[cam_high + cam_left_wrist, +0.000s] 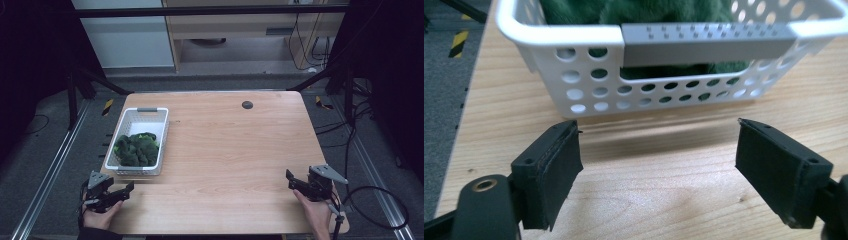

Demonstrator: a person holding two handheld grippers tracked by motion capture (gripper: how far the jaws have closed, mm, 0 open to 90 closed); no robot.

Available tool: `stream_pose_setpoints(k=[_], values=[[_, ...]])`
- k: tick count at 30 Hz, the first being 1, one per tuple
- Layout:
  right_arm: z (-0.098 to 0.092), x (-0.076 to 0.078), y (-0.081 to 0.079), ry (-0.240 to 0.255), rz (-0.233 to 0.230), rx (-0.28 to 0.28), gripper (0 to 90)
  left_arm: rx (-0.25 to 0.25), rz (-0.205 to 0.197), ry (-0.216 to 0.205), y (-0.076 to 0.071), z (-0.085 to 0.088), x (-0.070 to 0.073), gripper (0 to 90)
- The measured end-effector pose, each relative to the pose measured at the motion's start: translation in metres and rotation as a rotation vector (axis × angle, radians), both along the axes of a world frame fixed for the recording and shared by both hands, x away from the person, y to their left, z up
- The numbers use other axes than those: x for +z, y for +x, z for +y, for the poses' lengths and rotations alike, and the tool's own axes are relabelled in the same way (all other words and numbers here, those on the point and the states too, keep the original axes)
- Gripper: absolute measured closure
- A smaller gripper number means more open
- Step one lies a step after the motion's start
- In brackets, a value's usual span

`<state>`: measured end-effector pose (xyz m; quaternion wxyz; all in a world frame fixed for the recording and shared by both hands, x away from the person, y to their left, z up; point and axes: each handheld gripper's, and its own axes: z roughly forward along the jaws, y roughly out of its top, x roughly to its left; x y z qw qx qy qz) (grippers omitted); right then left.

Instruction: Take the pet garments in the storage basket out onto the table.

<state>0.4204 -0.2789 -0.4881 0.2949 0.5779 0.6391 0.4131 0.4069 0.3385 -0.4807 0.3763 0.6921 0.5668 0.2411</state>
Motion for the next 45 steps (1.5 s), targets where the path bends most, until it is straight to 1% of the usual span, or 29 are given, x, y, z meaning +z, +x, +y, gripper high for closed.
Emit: stream_pose_setpoints(k=[4, 5, 6, 7, 8, 13, 15, 17, 19, 21, 23, 25, 29, 31, 32, 38, 41, 44, 45], values=[[0.001, 0.003, -0.006, -0.003, -0.027, 0.025, 12.7, 0.005, -0.033, -0.011, -0.005, 0.0, 0.005, 19.5], [0.002, 0.003, -0.007, -0.007, -0.029, 0.031, 12.5, 0.005, -0.033, -0.011, -0.005, 0.0, 0.005, 19.6], [0.002, 0.003, -0.007, -0.007, -0.029, 0.031, 12.5, 0.006, -0.047, -0.012, -0.007, 0.0, 0.006, 19.6], [0.005, 0.003, -0.008, -0.017, -0.032, 0.041, 12.1, 0.009, -0.056, -0.018, -0.008, 0.0, 0.008, 20.6], [0.005, 0.004, -0.009, -0.015, -0.03, 0.045, 12.0, 0.012, -0.068, -0.029, -0.009, 0.001, 0.009, 20.6], [0.008, 0.003, -0.008, -0.027, -0.036, 0.047, 11.2, 0.008, -0.097, -0.042, -0.013, 0.002, 0.016, 20.6], [0.008, 0.002, -0.008, -0.04, -0.034, 0.04, 10.7, 0.005, -0.104, -0.038, -0.013, 0.002, 0.018, 20.4], [0.008, 0.002, -0.008, -0.036, -0.032, 0.039, 10.5, 0.005, -0.105, -0.04, -0.013, 0.002, 0.019, 20.4], [0.008, 0.001, -0.007, -0.042, -0.028, 0.037, 10.1, 0.008, -0.114, -0.048, -0.014, 0.002, 0.024, 20.1], [0.008, 0.001, -0.007, -0.046, -0.028, 0.039, 10.0, 0.009, -0.121, -0.047, -0.015, 0.004, 0.027, 20.2], [0.008, 0.001, -0.007, -0.048, -0.028, 0.038, 10.1, 0.01, -0.124, -0.062, -0.015, 0.005, 0.029, 20.2], [0.008, 0.001, -0.007, -0.048, -0.028, 0.039, 10.1, 0.01, -0.124, -0.067, -0.015, 0.005, 0.03, 20.2], [0.008, 0.001, -0.007, -0.04, -0.022, 0.032, 10.1, -0.002, -0.126, -0.077, -0.014, 0.007, 0.036, 20.9], [0.008, 0.0, -0.007, -0.044, -0.021, 0.033, 10.1, -0.005, -0.126, -0.077, -0.013, 0.007, 0.037, 21.0], [0.009, 0.0, -0.006, -0.042, -0.014, 0.043, 10.1, -0.011, -0.127, -0.085, -0.013, 0.007, 0.04, 21.0], [0.009, -0.001, -0.005, -0.047, -0.008, 0.046, 10.3, -0.022, -0.132, -0.092, -0.01, 0.008, 0.048, 21.3], [0.009, -0.001, -0.005, -0.045, -0.005, 0.044, 10.4, -0.027, -0.132, -0.09, -0.008, 0.008, 0.053, 21.6], [0.009, -0.001, -0.005, -0.051, -0.008, 0.044, 10.4, -0.037, -0.139, -0.077, -0.004, 0.007, 0.059, 21.7], [0.009, -0.001, -0.005, -0.048, -0.005, 0.044, 10.4, -0.039, -0.142, -0.078, -0.004, 0.007, 0.06, 21.9]])
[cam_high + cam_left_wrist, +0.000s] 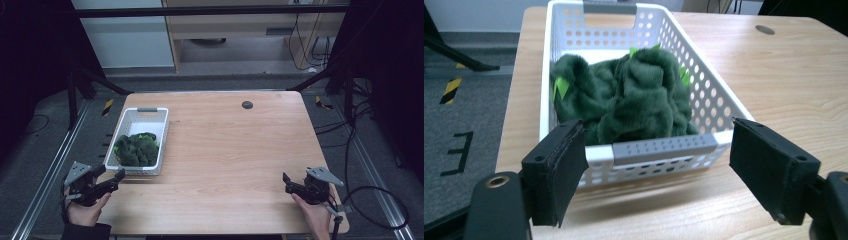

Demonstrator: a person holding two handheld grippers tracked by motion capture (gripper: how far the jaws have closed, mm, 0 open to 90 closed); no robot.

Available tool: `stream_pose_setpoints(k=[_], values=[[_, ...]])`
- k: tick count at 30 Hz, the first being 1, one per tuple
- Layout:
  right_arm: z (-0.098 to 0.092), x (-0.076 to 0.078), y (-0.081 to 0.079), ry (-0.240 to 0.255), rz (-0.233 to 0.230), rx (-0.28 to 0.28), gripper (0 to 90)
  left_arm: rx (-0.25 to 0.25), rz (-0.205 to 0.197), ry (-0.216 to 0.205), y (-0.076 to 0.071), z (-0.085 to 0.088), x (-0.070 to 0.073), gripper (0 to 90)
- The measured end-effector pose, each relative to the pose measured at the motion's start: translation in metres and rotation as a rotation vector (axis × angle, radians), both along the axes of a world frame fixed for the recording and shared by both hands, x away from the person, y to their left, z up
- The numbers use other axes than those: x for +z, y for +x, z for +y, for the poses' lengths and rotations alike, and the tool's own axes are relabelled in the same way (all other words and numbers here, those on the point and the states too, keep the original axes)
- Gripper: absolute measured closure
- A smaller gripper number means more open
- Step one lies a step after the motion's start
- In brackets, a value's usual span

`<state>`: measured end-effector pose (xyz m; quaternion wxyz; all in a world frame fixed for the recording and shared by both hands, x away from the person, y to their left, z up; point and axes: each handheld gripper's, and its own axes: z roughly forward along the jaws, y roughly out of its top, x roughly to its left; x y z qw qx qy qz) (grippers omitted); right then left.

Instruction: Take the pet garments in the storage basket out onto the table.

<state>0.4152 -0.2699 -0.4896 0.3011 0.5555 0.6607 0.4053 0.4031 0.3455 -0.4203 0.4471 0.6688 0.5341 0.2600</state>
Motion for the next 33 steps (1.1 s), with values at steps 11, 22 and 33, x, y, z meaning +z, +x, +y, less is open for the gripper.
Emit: stream_pose_setpoints(k=[11, 22, 33], values=[[0.0, -0.001, 0.001, -0.014, 0.002, -0.013, 10.4, -0.014, -0.018, 0.0, 0.011, -0.002, 0.017, 22.2], [0.0, 0.001, 0.0, -0.012, 0.001, -0.009, 10.9, -0.063, 0.006, 0.041, 0.031, -0.006, 0.03, 22.3], [0.0, 0.0, 0.001, -0.014, 0.008, -0.008, 10.9, -0.091, 0.057, 0.086, 0.049, -0.008, 0.039, 22.1]])
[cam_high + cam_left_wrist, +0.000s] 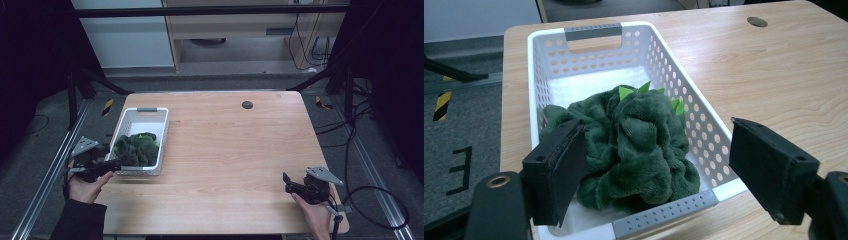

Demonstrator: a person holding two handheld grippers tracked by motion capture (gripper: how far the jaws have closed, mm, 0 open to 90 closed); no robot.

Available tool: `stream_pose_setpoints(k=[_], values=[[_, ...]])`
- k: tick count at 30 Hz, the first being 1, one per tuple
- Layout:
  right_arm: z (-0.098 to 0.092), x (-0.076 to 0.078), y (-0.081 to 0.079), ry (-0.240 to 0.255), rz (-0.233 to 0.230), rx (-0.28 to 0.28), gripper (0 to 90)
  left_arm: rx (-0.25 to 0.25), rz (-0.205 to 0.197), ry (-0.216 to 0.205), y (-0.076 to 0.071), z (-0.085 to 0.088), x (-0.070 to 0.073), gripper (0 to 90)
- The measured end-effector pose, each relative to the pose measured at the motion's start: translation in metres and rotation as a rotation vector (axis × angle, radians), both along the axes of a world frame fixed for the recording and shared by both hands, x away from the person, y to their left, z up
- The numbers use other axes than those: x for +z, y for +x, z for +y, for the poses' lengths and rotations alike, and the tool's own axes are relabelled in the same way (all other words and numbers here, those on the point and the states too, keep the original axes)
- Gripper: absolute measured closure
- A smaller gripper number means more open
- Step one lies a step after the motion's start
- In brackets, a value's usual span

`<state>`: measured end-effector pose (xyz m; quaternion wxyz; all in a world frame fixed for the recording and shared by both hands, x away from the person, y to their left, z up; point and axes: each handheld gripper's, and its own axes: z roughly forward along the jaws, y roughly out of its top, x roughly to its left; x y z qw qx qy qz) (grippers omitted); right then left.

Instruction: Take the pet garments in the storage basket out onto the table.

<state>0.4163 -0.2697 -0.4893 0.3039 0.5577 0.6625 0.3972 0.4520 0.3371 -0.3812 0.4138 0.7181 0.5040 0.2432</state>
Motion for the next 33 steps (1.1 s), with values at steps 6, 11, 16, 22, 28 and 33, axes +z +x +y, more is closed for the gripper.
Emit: stream_pose_setpoints(k=[6, 11, 16, 22, 28, 33], values=[[0.0, 0.0, 0.0, 0.005, 0.004, 0.002, 10.9, -0.018, 0.04, 0.03, 0.01, -0.004, 0.004, 22.0], [0.001, 0.0, 0.001, 0.003, 0.007, 0.006, 10.9, -0.032, 0.072, 0.059, 0.018, -0.007, 0.005, 22.3], [0.001, 0.0, 0.001, 0.003, 0.009, 0.006, 10.7, -0.052, 0.099, 0.088, 0.025, -0.013, 0.006, 22.6], [0.0, 0.0, 0.001, 0.002, 0.009, 0.008, 10.7, -0.068, 0.136, 0.11, 0.035, -0.019, 0.007, 22.8], [0.001, -0.001, 0.002, 0.001, 0.013, 0.009, 10.3, -0.078, 0.171, 0.141, 0.043, -0.024, 0.004, 22.8], [0.001, -0.001, 0.002, 0.003, 0.017, 0.01, 10.2, -0.087, 0.198, 0.166, 0.048, -0.027, 0.002, 22.7]])
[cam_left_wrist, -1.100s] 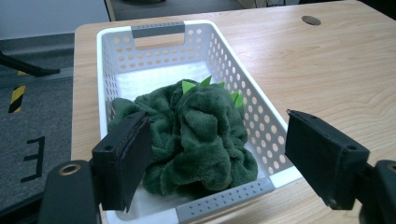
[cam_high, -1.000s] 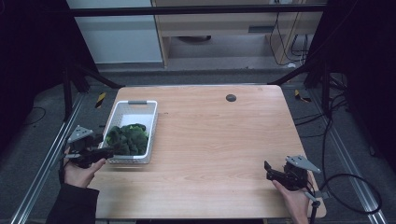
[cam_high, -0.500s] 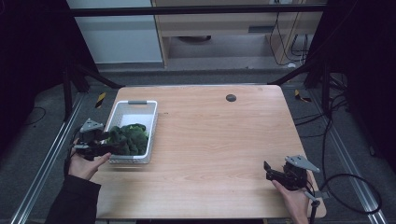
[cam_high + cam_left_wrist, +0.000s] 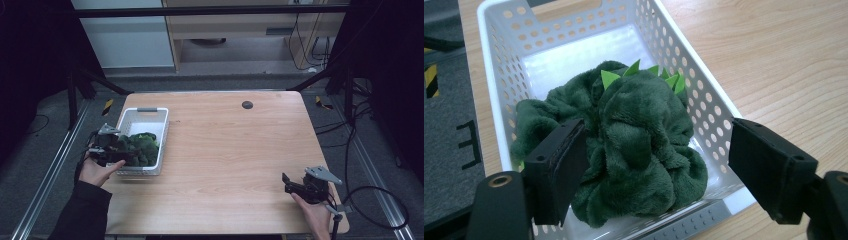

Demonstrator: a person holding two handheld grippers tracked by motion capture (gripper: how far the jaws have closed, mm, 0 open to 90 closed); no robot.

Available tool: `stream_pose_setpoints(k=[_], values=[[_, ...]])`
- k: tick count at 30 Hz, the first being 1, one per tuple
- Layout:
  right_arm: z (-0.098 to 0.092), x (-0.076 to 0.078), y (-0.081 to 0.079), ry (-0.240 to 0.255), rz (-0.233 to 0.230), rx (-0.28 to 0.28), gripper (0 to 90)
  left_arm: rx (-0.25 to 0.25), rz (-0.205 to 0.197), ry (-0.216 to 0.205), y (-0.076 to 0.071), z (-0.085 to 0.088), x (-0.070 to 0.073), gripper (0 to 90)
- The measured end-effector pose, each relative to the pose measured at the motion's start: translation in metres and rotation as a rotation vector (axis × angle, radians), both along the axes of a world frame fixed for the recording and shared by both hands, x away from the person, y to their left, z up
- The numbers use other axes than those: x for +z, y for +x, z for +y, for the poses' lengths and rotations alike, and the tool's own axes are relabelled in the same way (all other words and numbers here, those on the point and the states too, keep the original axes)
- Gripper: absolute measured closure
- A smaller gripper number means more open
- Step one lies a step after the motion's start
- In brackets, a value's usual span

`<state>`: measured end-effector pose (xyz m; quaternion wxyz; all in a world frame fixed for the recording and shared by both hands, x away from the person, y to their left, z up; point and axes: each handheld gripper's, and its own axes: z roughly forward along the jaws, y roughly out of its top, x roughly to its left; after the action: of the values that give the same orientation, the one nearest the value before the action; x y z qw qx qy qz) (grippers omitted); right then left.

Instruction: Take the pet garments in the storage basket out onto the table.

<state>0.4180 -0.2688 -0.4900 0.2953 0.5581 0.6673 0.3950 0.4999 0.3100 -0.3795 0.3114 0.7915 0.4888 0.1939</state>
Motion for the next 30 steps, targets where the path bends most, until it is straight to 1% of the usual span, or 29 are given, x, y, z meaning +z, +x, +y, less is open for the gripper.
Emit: stream_pose_setpoints(k=[6, 13, 16, 19, 20, 24, 26, 29, 30], values=[[0.0, 0.0, 0.0, -0.001, -0.003, 0.0, 10.2, 0.001, 0.017, 0.02, 0.006, -0.002, -0.003, 22.7], [0.001, 0.0, 0.0, 0.0, 0.008, 0.004, 10.2, 0.001, 0.041, 0.045, 0.015, -0.007, -0.005, 22.8], [0.001, -0.001, 0.0, 0.001, 0.011, 0.005, 10.2, 0.004, 0.052, 0.049, 0.017, -0.008, -0.006, 22.8], [0.001, -0.001, 0.001, 0.0, 0.013, 0.007, 10.2, 0.012, 0.073, 0.056, 0.021, -0.01, -0.008, 23.1], [0.001, -0.001, 0.001, 0.001, 0.015, 0.008, 10.2, 0.01, 0.075, 0.064, 0.022, -0.01, -0.008, 23.3], [0.001, -0.001, 0.001, 0.0, 0.017, 0.011, 10.2, 0.014, 0.09, 0.072, 0.025, -0.012, -0.011, 23.9], [0.001, -0.001, 0.001, -0.003, 0.016, 0.011, 10.2, 0.019, 0.091, 0.076, 0.026, -0.013, -0.012, 24.3], [0.002, -0.001, 0.001, -0.005, 0.019, 0.014, 10.2, 0.021, 0.099, 0.098, 0.029, -0.015, -0.013, 25.2], [0.002, -0.001, 0.001, -0.005, 0.019, 0.014, 10.2, 0.021, 0.099, 0.098, 0.029, -0.015, -0.013, 25.5]])
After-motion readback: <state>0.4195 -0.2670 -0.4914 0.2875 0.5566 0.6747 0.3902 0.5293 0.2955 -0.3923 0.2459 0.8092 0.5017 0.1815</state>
